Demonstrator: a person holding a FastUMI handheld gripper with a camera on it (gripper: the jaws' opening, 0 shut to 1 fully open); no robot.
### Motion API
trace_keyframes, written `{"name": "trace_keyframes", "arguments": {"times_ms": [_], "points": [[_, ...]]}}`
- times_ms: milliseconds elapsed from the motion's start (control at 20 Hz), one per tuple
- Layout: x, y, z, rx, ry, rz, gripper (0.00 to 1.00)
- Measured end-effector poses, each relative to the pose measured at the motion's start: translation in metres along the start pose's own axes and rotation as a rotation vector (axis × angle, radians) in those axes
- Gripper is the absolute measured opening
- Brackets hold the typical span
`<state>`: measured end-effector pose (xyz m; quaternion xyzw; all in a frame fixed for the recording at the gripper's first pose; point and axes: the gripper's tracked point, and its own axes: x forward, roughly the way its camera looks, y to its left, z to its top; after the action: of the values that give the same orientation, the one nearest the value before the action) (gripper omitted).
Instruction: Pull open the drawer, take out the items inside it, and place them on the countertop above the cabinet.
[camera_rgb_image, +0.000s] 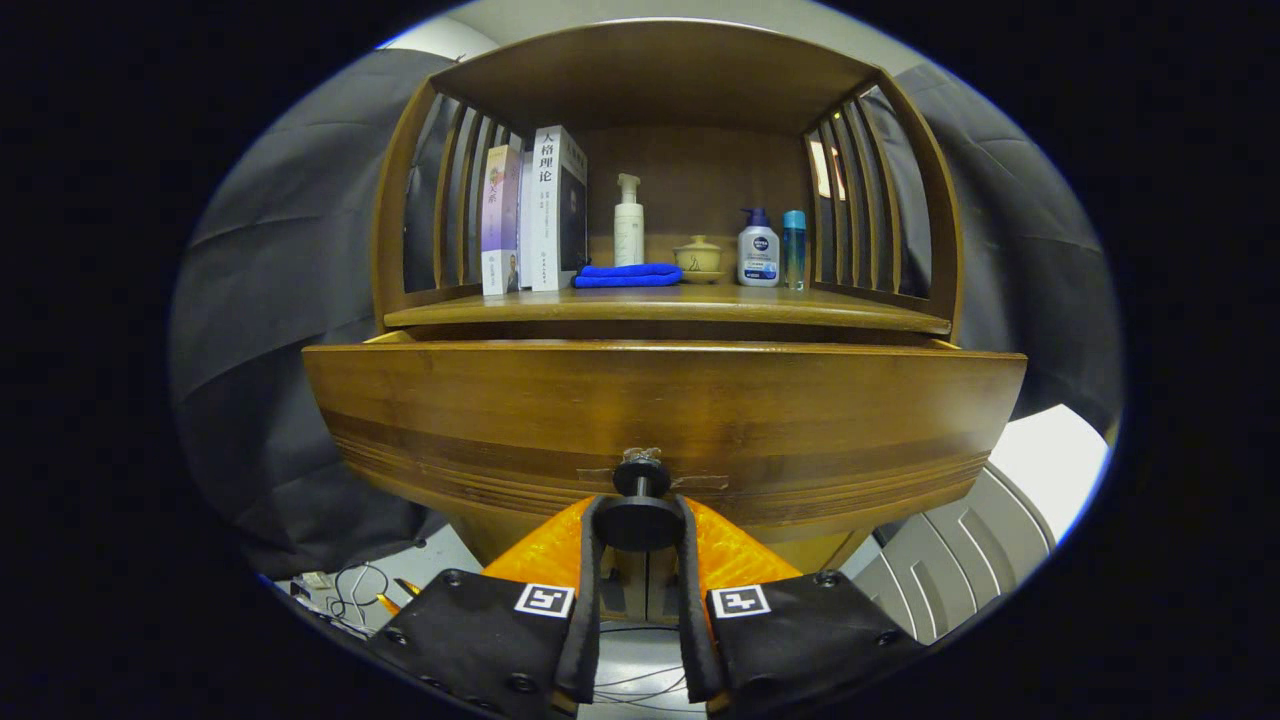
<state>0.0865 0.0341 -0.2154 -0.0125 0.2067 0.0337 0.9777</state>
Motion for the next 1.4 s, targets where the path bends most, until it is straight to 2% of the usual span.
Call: {"name": "trace_keyframes", "arguments": {"times_ms": [250,900,1050,1250,1400], "points": [[-0.021,0.002,-0.008,0.017,-0.001,0.007,0.36],[-0.068,0.013,-0.034,-0.033,-0.012,0.043,0.36],[-0.075,0.016,-0.037,-0.074,-0.022,0.051,0.36],[-0.076,0.018,-0.039,-0.05,-0.025,0.054,0.36],[-0.088,0.017,-0.018,-0.071,-0.105,0.063,0.55]]}}
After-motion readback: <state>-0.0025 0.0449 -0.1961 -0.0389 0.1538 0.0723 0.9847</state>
